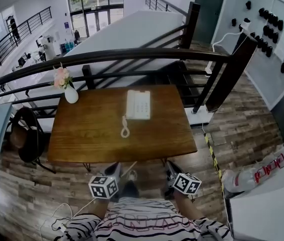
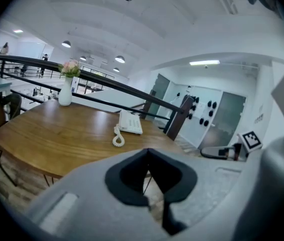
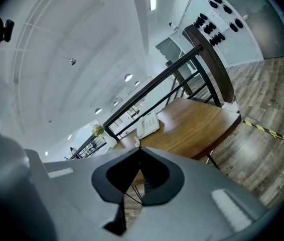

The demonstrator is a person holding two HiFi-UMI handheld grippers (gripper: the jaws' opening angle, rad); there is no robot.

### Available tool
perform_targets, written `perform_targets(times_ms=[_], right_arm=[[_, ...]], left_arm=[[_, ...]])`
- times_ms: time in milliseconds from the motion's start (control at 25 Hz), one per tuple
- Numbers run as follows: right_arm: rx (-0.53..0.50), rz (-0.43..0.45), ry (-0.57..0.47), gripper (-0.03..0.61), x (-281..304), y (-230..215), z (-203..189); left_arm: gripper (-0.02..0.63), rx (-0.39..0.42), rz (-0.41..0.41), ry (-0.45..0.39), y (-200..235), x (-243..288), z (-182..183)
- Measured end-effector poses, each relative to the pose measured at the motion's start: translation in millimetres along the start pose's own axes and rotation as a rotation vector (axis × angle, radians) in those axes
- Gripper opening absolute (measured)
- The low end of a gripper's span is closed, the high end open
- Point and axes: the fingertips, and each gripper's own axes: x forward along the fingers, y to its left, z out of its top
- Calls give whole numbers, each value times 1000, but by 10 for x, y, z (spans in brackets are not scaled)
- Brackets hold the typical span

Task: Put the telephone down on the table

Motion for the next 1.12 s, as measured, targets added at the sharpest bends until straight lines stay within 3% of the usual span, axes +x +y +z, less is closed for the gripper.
perform_targets(times_ms=[400, 1120], right_arm=[[-42, -23, 33, -2, -102, 51, -125], [-48, -61, 43, -2, -83, -40, -115]], left_arm=[[2, -20, 14, -20, 0, -214, -88], [2, -35, 13, -1, 9, -150, -133]])
